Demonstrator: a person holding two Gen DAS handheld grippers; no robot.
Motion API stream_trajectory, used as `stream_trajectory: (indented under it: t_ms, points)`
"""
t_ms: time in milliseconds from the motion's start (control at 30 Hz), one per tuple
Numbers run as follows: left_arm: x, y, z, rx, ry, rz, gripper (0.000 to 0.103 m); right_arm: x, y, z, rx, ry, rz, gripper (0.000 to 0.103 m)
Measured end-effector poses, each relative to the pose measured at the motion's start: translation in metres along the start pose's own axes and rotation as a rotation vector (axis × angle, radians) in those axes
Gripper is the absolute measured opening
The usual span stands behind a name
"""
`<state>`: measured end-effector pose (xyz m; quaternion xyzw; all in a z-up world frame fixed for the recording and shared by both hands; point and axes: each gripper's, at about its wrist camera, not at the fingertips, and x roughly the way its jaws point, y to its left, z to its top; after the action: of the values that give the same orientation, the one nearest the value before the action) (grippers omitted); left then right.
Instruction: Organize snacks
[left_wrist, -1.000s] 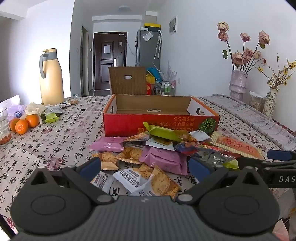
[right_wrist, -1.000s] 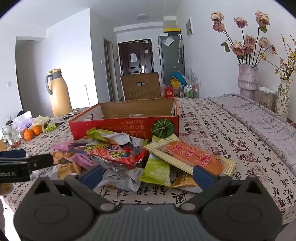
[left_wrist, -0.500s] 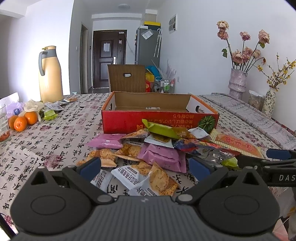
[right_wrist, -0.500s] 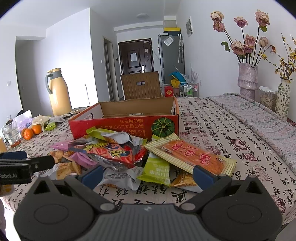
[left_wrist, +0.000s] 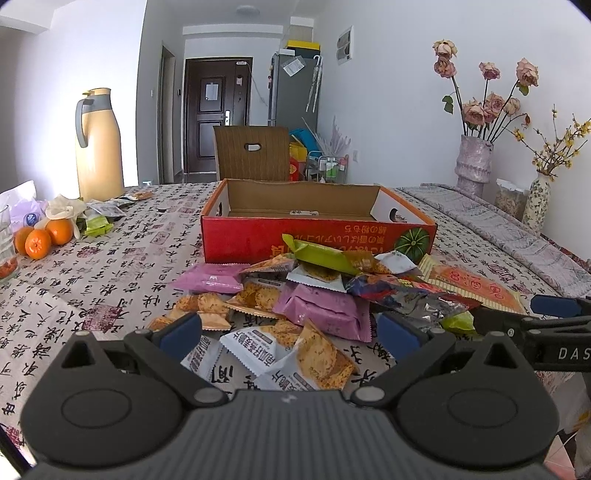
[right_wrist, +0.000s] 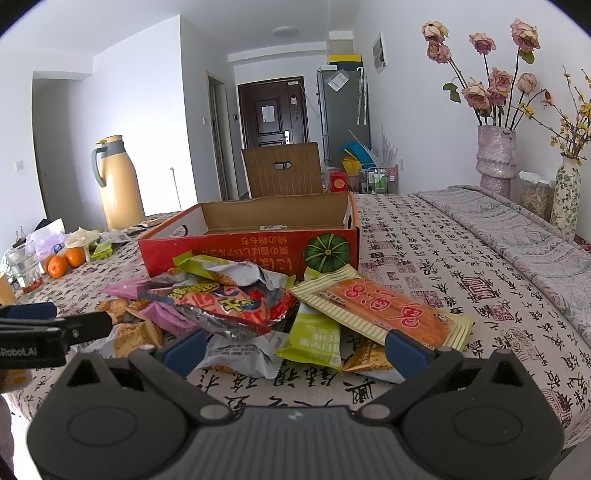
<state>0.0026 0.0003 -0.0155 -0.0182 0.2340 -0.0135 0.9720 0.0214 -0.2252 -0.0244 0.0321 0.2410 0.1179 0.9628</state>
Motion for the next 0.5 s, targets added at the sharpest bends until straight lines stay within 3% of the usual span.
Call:
stream_trajectory:
  t_ms: [500]
  points:
    - [-0.0009, -0.0008, 0.0, 0.002, -0.002, -0.002, 0.103, 0.0002, 0.0016, -0.002, -0.004, -0.002, 0.003, 0.103]
